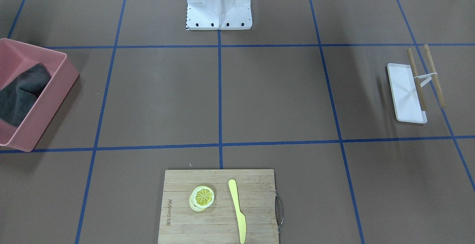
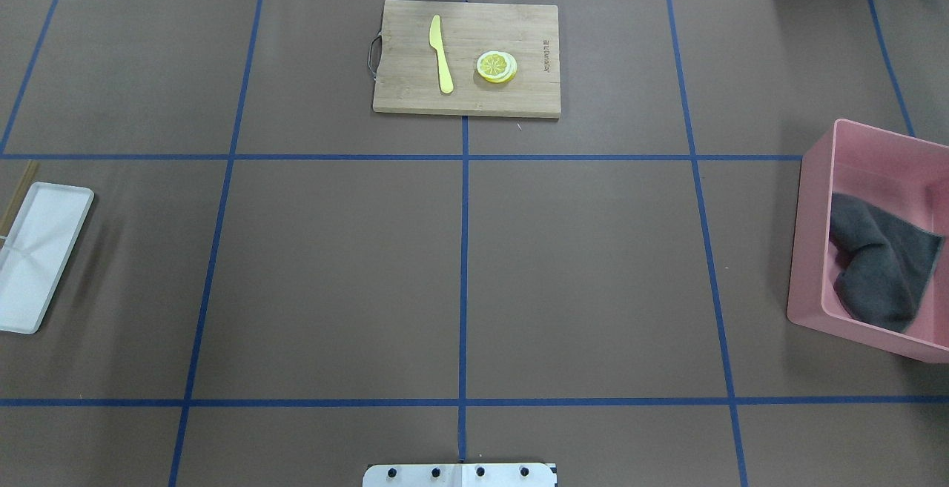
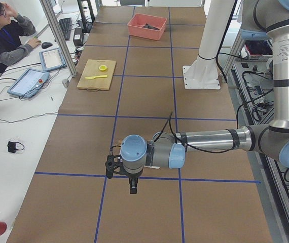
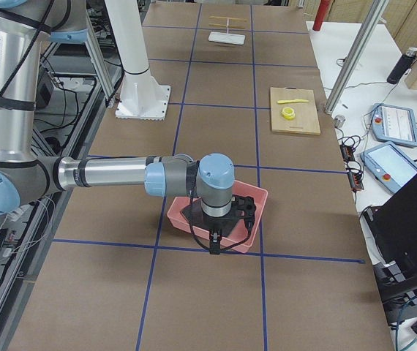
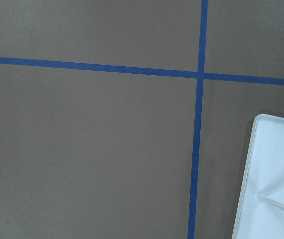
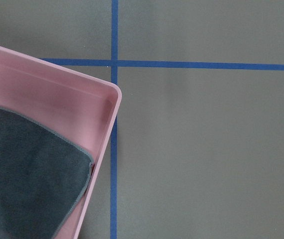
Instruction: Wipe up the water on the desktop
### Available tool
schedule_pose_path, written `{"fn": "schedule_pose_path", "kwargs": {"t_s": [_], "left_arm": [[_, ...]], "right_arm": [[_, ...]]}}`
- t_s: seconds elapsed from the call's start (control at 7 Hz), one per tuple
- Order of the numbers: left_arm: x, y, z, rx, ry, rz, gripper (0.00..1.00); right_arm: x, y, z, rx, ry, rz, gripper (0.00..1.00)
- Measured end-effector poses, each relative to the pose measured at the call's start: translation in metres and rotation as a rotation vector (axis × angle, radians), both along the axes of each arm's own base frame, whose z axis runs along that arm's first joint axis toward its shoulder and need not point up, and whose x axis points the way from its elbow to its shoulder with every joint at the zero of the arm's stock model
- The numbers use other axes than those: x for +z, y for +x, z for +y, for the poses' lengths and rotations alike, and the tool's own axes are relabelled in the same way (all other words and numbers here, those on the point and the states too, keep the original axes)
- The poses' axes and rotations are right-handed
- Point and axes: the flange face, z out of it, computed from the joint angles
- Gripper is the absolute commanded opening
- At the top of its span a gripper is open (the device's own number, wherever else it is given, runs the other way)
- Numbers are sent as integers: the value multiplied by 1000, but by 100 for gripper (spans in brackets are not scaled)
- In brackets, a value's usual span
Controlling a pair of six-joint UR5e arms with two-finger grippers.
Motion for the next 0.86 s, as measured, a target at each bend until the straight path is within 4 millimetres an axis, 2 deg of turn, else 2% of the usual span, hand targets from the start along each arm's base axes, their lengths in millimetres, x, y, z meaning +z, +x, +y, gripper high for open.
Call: {"fn": "schedule_pose_path", "kwargs": {"t_s": [0.86], "left_arm": [[4, 0, 1, 0, -6, 0, 98]], "right_arm": [[-3, 0, 1, 0, 6, 0, 100]]}}
